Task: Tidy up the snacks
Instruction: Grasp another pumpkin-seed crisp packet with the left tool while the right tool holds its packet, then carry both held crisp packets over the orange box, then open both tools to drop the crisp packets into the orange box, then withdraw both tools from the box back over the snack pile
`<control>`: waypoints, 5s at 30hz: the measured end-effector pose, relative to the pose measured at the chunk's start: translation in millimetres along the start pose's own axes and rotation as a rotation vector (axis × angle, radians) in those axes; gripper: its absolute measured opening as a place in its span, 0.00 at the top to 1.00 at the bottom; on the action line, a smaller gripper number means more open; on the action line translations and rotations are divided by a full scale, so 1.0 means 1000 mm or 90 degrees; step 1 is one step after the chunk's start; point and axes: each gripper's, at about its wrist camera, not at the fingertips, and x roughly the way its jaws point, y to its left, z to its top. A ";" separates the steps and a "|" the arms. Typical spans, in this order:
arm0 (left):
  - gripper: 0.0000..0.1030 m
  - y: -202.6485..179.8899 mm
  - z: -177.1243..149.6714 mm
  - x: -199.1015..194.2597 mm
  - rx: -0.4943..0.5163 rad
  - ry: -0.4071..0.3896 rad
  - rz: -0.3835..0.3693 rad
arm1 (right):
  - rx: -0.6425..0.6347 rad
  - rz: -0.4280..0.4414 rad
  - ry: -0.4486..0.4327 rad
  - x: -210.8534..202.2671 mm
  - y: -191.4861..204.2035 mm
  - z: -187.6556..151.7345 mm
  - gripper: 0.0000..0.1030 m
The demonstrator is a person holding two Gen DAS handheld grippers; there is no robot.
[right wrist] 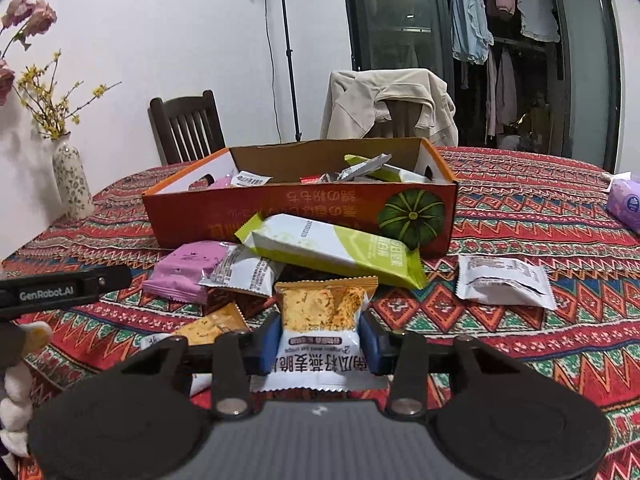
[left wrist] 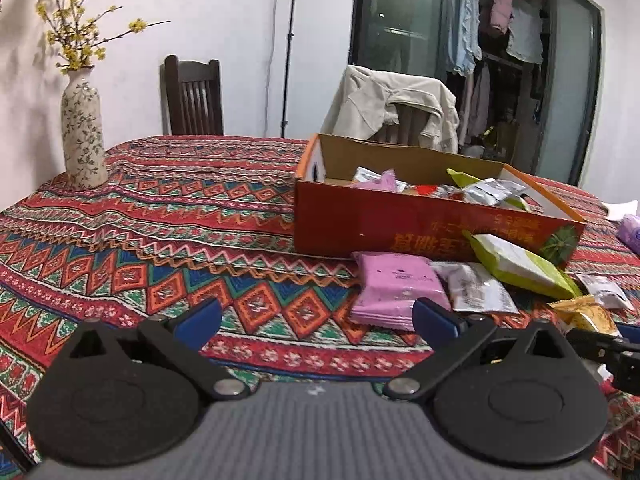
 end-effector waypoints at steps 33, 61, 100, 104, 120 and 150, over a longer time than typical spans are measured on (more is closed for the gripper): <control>0.00 -0.101 -0.022 0.016 0.127 0.117 -0.036 | 0.005 0.022 -0.032 -0.011 -0.050 -0.012 0.60; 0.53 -0.099 -0.026 -0.003 0.112 0.076 -0.091 | -0.018 0.060 -0.050 -0.017 -0.047 -0.017 0.60; 0.53 -0.071 0.111 0.013 0.050 -0.113 -0.045 | -0.051 0.037 -0.121 0.029 -0.013 0.127 0.60; 0.53 -0.073 0.125 0.030 0.043 -0.118 -0.037 | -0.034 0.030 -0.119 0.052 -0.009 0.143 0.60; 0.53 -0.058 0.132 0.119 -0.018 -0.078 0.001 | 0.005 0.023 -0.125 0.123 -0.020 0.134 0.60; 0.00 -0.048 0.127 0.088 -0.057 -0.124 -0.014 | 0.007 -0.015 -0.128 0.113 -0.027 0.129 0.00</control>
